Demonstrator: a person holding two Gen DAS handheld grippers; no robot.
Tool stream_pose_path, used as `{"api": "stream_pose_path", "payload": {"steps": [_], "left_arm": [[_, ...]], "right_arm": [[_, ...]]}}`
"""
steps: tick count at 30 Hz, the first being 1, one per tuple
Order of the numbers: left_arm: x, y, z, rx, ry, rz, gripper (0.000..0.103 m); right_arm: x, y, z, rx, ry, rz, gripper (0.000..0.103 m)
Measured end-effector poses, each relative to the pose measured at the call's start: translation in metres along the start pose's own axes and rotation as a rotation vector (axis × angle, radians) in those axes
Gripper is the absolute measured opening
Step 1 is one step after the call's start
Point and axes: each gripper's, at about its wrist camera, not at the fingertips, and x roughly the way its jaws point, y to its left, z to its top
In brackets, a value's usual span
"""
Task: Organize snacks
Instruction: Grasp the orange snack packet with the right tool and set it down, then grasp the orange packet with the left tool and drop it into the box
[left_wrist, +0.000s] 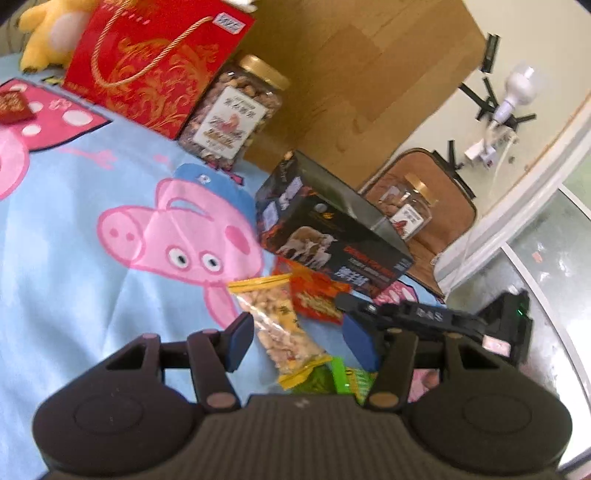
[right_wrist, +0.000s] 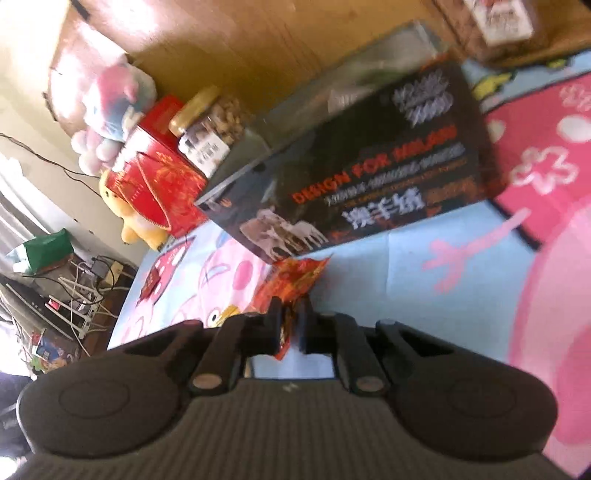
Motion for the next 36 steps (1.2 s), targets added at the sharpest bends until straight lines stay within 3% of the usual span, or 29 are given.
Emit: {"api": "stream_pose_path", "payload": {"steps": [5, 9, 11, 12, 13, 14, 17, 21, 24, 27, 30, 33, 35, 36], "left_arm": [[0.021, -0.025, 0.003, 0.035, 0.043, -0.072, 0.055], [0.059, -0.055, 0.001, 0.054, 0.136, -0.139, 0.059], [0.076, -0.07, -0.002, 0.084, 0.172, -0.157, 0.066], [0.083, -0.075, -0.005, 0.091, 0.183, -0.152, 0.074], [0.089, -0.079, -0.008, 0.091, 0.191, -0.14, 0.081], [0.095, -0.082, -0.01, 0.088, 0.199, -0.13, 0.081], [0.114, -0.09, -0.017, 0.097, 0.244, -0.119, 0.081], [0.132, -0.099, -0.021, 0.118, 0.282, -0.106, 0.081], [0.148, -0.106, -0.022, 0.145, 0.315, -0.107, 0.081], [0.16, -0.11, -0.025, 0.174, 0.331, -0.117, 0.08], [0.163, -0.111, -0.027, 0.185, 0.325, -0.131, 0.08], [0.164, -0.112, -0.028, 0.19, 0.321, -0.146, 0.08], [0.165, -0.114, -0.03, 0.187, 0.329, -0.147, 0.073], [0.164, -0.116, -0.031, 0.193, 0.328, -0.14, 0.062]], "right_arm": [[-0.056, -0.02, -0.012, 0.031, -0.108, 0.035, 0.009], [-0.09, -0.061, -0.017, 0.238, -0.118, 0.129, 0.008], [-0.103, -0.084, -0.021, 0.364, -0.13, 0.202, 0.007], [-0.108, -0.092, -0.022, 0.408, -0.135, 0.23, 0.007], [-0.11, -0.098, -0.023, 0.436, -0.14, 0.246, 0.007], [-0.113, -0.1, -0.023, 0.434, -0.149, 0.223, 0.007], [-0.131, -0.082, -0.025, 0.188, -0.218, -0.04, 0.012], [-0.138, -0.076, -0.031, 0.071, -0.196, -0.063, 0.017], [-0.141, -0.056, -0.035, -0.142, -0.175, -0.139, 0.051], [-0.141, -0.055, -0.039, -0.196, -0.145, -0.105, 0.051], [-0.128, -0.064, -0.042, -0.194, -0.132, -0.14, 0.051], [-0.119, -0.064, -0.041, -0.184, -0.161, -0.127, 0.051], [-0.116, -0.06, -0.04, -0.185, -0.169, -0.128, 0.052], [-0.119, -0.057, -0.043, -0.195, -0.171, -0.129, 0.052]]}}
